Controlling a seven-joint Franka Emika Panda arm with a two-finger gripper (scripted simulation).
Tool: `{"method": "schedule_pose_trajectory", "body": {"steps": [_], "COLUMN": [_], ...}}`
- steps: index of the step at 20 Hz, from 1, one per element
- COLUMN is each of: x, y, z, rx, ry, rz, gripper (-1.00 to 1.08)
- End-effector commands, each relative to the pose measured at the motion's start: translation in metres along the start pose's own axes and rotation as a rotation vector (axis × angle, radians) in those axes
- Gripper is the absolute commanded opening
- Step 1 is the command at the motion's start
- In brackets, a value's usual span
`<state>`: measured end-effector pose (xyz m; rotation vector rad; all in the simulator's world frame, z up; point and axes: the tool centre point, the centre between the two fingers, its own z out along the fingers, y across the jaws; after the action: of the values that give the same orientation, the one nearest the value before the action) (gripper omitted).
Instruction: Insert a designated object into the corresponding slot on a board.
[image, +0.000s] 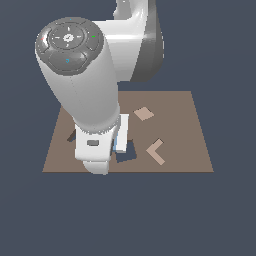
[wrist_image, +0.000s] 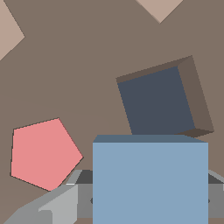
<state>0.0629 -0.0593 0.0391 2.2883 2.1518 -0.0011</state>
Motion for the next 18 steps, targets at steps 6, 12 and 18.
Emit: {"method": "schedule_pose_trajectory", "body": {"steps": [6, 12, 18], "x": [0.035, 0.051, 0.053], "y": [0.018, 0.022, 0.022], "z": [-0.001, -0.002, -0.002], "rx": [0.000, 0.000, 0.000], "ry": [0.000, 0.000, 0.000], "rz": [-0.202, -0.284, -0.294], "gripper": [-1.00, -1.00, -1.00]}}
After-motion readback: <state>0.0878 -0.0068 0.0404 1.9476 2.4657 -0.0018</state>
